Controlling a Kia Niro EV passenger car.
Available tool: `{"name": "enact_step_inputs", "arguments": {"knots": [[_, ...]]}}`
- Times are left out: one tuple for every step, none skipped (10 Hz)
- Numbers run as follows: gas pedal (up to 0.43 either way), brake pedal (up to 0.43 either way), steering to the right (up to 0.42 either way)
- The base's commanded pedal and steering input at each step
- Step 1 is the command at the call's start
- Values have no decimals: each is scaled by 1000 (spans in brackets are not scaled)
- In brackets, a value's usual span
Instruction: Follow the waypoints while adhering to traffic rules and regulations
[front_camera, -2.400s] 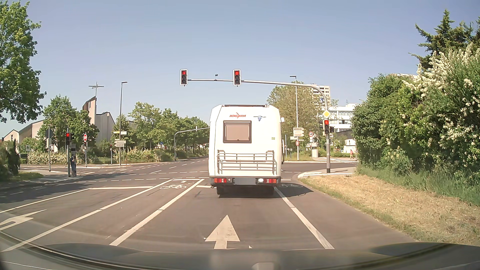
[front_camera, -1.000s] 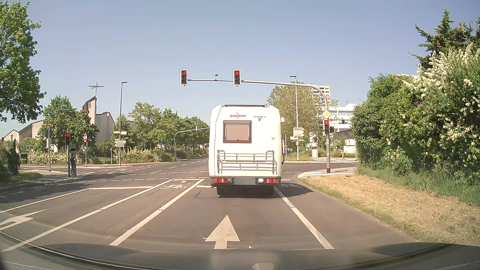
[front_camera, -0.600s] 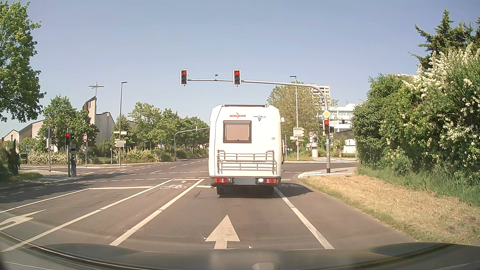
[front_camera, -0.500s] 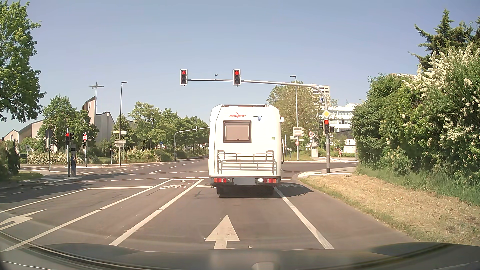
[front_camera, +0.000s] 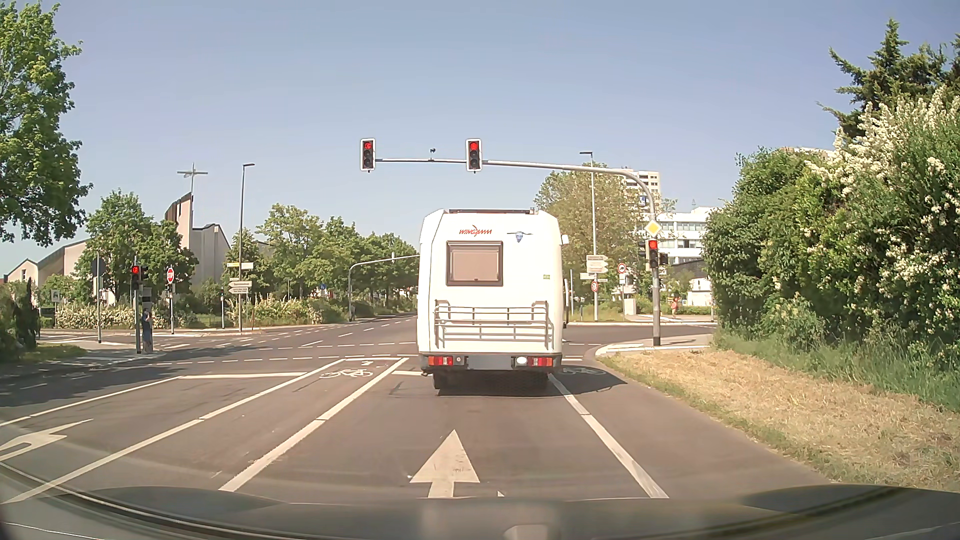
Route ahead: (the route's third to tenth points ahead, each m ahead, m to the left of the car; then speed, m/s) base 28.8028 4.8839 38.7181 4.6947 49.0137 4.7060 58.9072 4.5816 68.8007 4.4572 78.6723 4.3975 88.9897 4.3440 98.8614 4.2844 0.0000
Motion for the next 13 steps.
{"name": "enact_step_inputs", "arguments": {"knots": [[0, 299, 5], [0, 293, 5], [0, 299, 5], [0, 293, 5], [0, 293, 5], [0, 293, 5], [0, 293, 5], [0, 293, 5], [0, 293, 5], [0, 293, 5], [0, 299, 5], [0, 293, 5], [0, 293, 5]]}}
